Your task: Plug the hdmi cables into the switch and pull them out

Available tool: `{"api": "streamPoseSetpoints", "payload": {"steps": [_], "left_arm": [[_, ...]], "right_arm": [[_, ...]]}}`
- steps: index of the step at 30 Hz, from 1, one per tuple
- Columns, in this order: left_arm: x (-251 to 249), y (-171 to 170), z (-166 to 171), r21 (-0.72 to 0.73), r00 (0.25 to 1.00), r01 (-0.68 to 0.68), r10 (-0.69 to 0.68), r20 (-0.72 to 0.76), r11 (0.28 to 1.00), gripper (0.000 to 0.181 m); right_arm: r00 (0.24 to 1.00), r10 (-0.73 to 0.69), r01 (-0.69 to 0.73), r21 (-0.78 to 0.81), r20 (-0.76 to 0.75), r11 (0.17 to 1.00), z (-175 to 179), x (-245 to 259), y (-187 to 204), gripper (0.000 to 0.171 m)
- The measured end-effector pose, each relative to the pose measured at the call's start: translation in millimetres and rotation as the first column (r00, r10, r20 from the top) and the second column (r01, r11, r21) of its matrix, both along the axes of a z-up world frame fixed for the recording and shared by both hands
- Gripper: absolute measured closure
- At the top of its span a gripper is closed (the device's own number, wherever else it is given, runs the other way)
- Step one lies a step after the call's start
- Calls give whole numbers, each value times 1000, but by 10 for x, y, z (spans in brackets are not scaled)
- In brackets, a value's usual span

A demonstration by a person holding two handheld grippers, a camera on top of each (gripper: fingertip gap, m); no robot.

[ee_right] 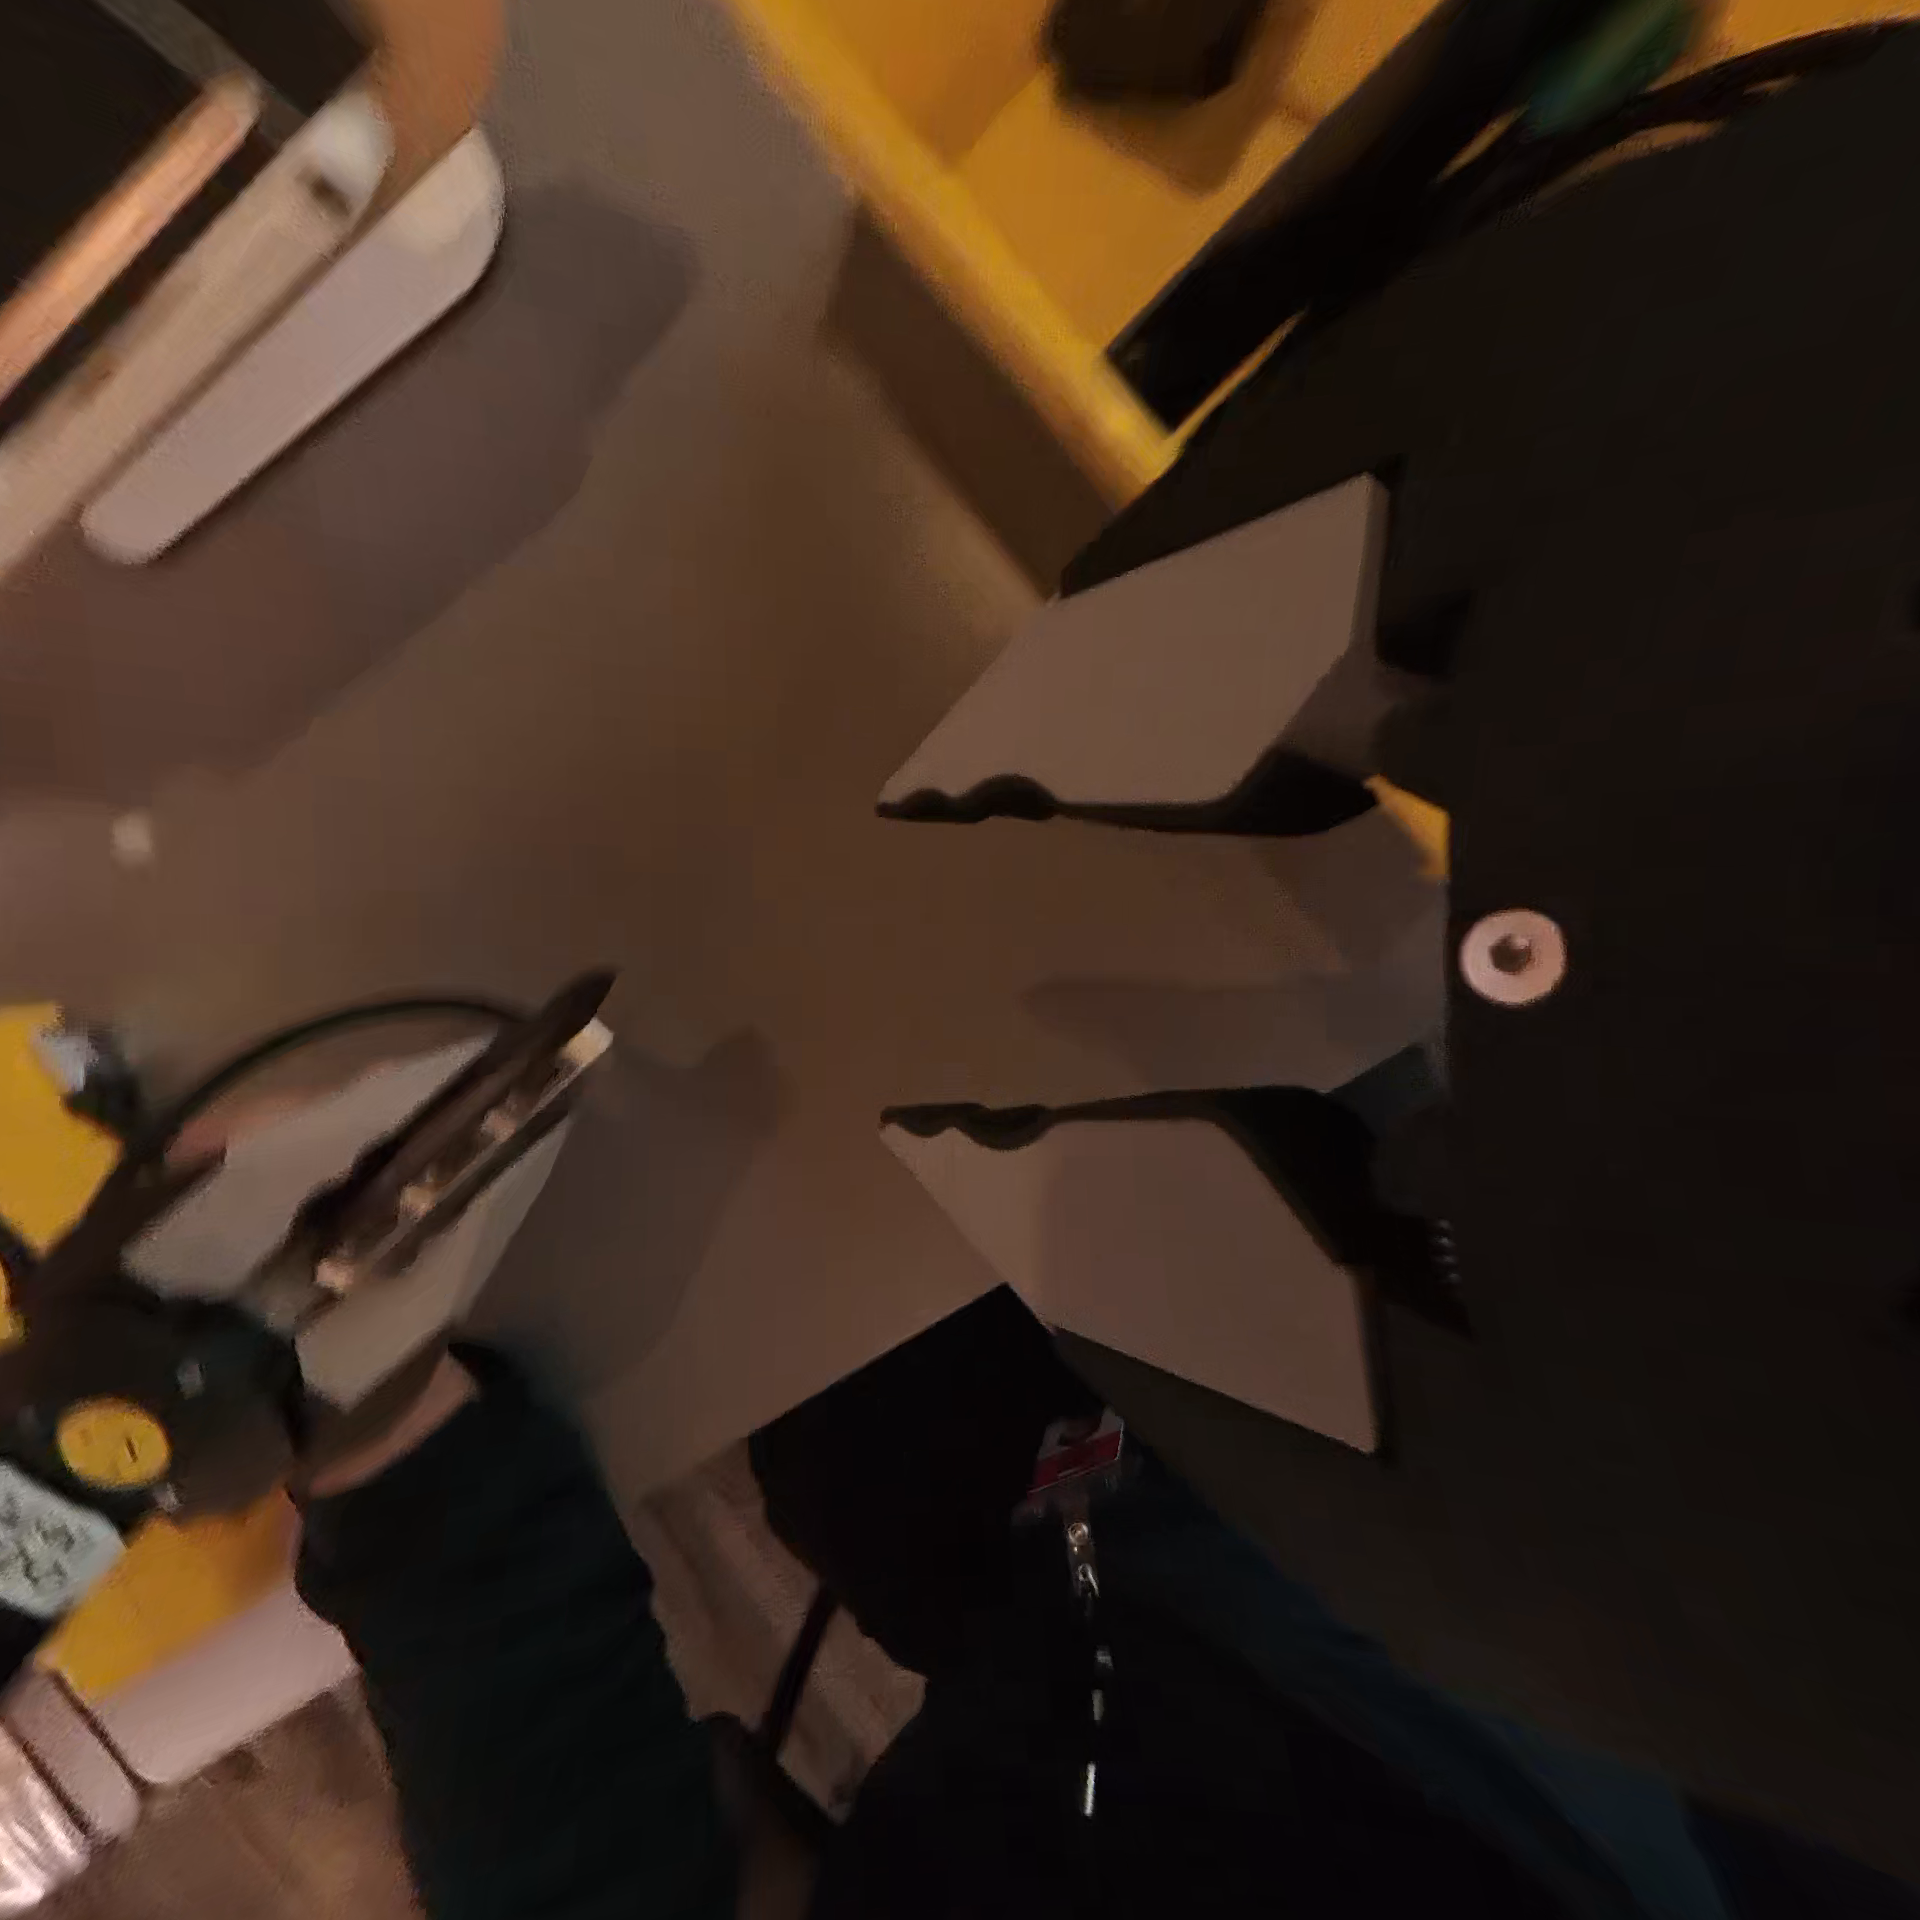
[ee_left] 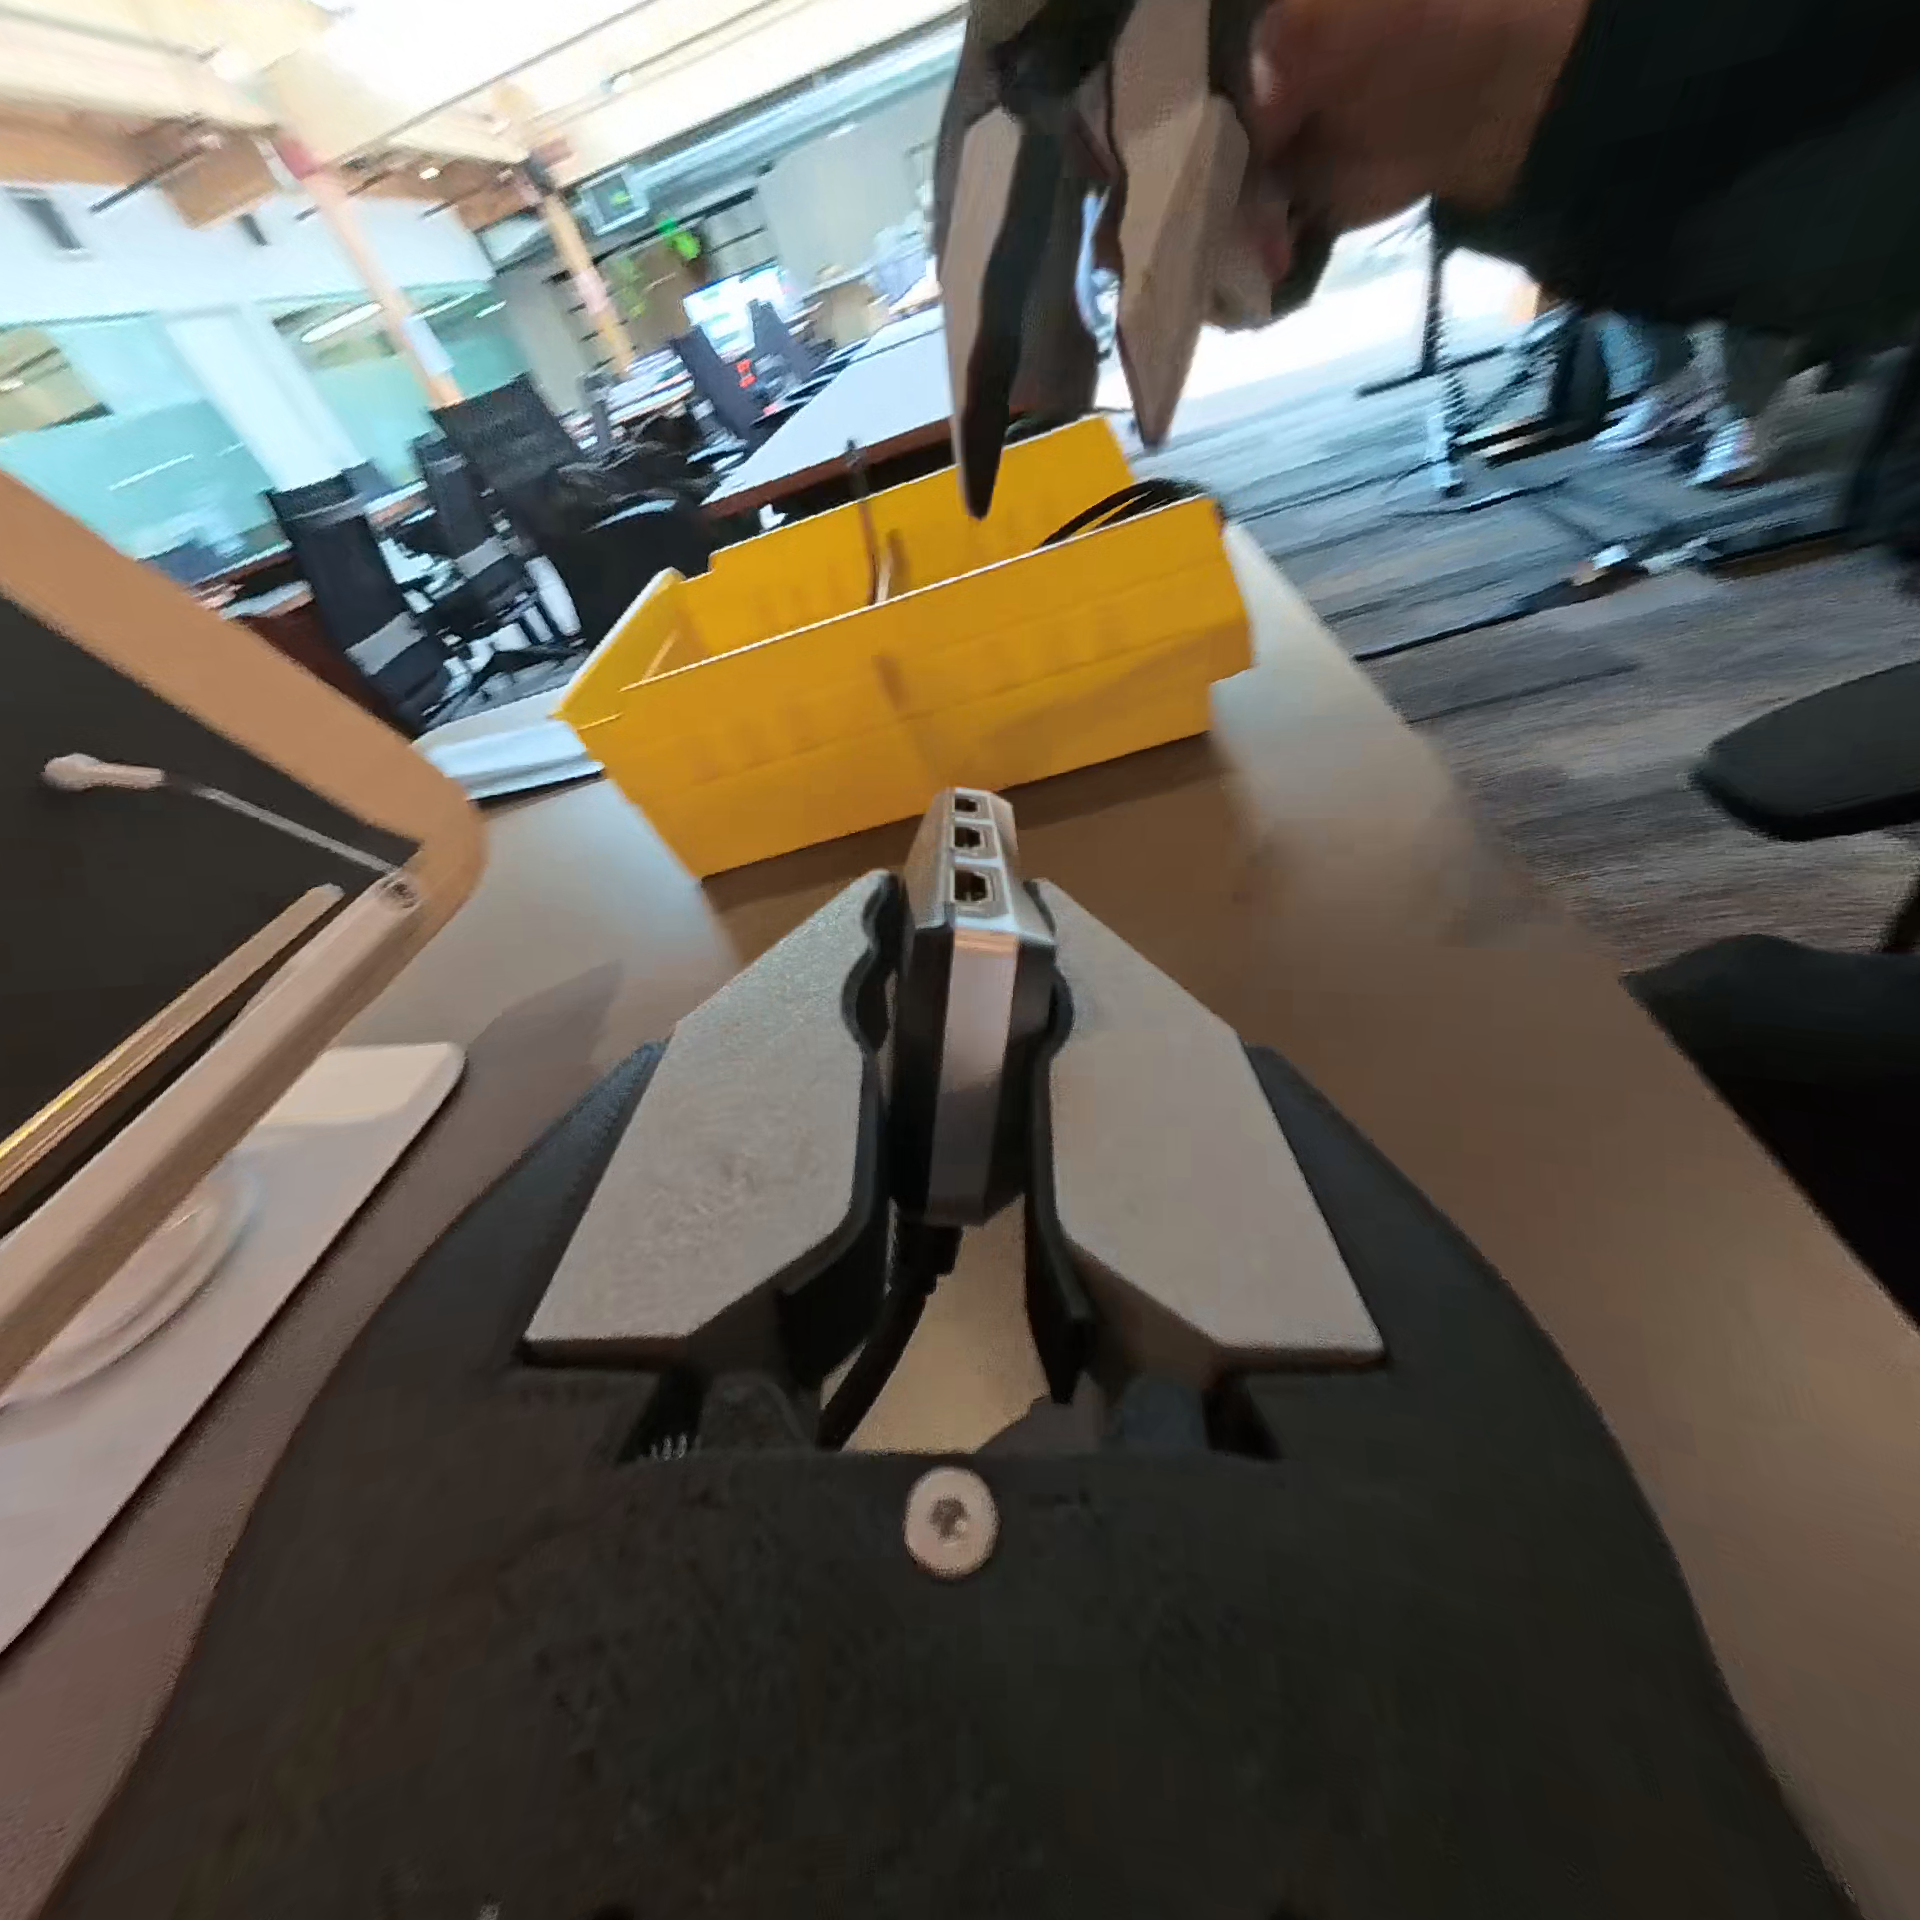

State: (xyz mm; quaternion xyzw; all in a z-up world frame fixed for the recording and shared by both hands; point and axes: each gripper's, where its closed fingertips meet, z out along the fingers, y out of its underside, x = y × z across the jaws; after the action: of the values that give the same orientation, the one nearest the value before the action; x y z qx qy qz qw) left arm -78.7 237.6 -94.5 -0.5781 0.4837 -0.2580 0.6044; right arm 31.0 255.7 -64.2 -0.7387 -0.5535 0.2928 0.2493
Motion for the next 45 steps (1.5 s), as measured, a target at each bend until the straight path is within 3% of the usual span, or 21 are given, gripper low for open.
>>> {"api": "streamPoseSetpoints", "payload": {"steps": [4,7,10,12,16,21,25,32,36,40,43,45], "left_arm": [[96,-175,61,-58,989,129,-124,87,990,161],[132,-307,187,-67,964,215,-201,172,974,161],[142,-392,322,-64,935,271,-247,253,961,160],[123,-419,356,-98,921,304,-266,284,948,160],[36,-294,426,-57,942,184,-160,294,981,154],[65,-342,388,-68,950,218,-195,244,974,160],[192,-366,183,-88,965,227,-212,153,970,163],[228,-313,132,-87,972,202,-189,142,976,163],[230,-279,104,-121,974,192,-175,144,974,162],[178,-329,327,-125,939,236,-193,284,964,151],[51,-463,616,-46,894,272,-235,380,961,146],[-24,-680,783,12,846,355,-327,421,935,159]], "right_arm": [[989,143,-149,147,48,978,-300,-607,-362,114],[985,157,-173,285,78,943,-458,-900,-362,120],[973,231,-216,333,-8,918,-407,-1117,-481,150],[964,260,-226,373,-45,900,-363,-1168,-528,151],[980,198,-186,381,9,906,-434,-1012,-409,152],[982,190,-172,373,-13,912,-442,-908,-415,152],[952,221,-149,311,-211,938,-293,-1047,-532,149],[952,185,-113,280,-246,953,-381,-990,-450,150],[968,182,-123,302,-173,945,-453,-971,-404,151],[993,98,-118,448,69,886,-661,-906,-217,151],[985,5,-108,591,172,800,-484,-748,-47,152],[985,-63,-58,648,161,759,-215,-631,60,152]]}}
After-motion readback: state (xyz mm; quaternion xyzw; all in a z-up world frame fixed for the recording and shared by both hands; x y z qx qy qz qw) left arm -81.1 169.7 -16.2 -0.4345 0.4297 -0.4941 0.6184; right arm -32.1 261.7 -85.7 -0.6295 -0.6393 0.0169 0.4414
